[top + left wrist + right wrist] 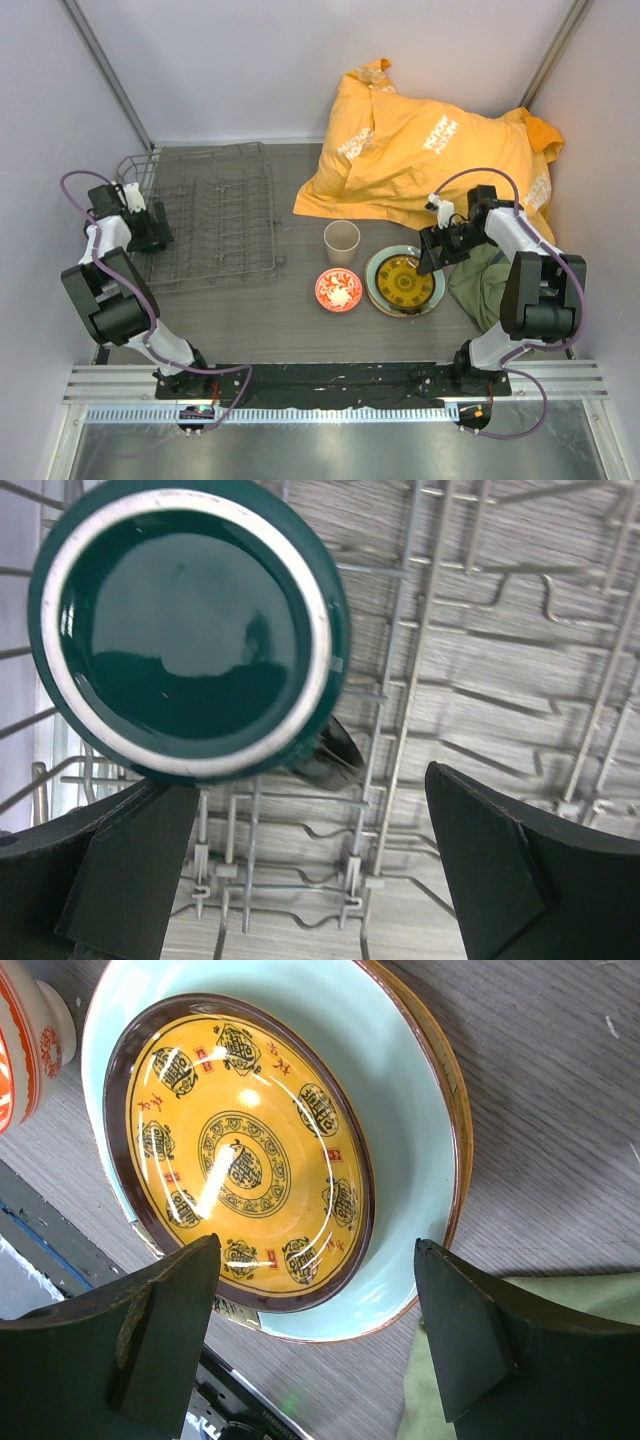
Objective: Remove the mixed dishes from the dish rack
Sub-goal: Pick up the cup from the dish rack.
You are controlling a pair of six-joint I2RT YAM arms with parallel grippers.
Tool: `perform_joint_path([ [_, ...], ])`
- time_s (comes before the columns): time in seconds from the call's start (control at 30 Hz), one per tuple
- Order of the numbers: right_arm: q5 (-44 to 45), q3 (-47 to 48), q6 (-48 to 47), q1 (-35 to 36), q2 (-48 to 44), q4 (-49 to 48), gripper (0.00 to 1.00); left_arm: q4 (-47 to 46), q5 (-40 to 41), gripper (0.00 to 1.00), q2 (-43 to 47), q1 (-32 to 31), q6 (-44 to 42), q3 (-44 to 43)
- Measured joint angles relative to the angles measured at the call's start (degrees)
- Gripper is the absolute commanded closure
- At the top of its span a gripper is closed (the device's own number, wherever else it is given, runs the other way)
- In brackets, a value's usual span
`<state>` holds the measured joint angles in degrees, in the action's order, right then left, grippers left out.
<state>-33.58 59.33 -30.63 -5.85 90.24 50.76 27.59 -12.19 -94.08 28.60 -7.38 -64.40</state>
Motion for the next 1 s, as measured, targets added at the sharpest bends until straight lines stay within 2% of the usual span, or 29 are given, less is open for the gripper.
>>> perform_joint_path([
  [0.07, 0.0, 0.0, 0.0, 0.0, 0.0, 0.0, 0.17, -0.8, 0.7, 0.05, -0.8, 0.0, 0.1, -0.1],
  [0.13, 0.0, 0.0, 0.0, 0.0, 0.0, 0.0, 0.16, -1.3, 1.3, 0.14, -1.7, 0.0, 0.6, -0.1],
  [0.3, 0.0, 0.0, 0.0, 0.1, 0.0, 0.0, 0.17, -1.7, 2.4, 0.16, -2.5, 0.0, 1.0, -0.1],
  [0.73, -0.2, 0.0, 0.0, 0.1, 0.0, 0.0, 0.17, -4.7, 4.7, 0.44, -2.5, 0.0, 0.7, 0.6],
  [1.0, -0.2, -0.2, -0.1, 0.1, 0.2, 0.0, 0.18, -5.8, 5.1, 0.5, -2.1, 0.0, -1.1, 3.1],
])
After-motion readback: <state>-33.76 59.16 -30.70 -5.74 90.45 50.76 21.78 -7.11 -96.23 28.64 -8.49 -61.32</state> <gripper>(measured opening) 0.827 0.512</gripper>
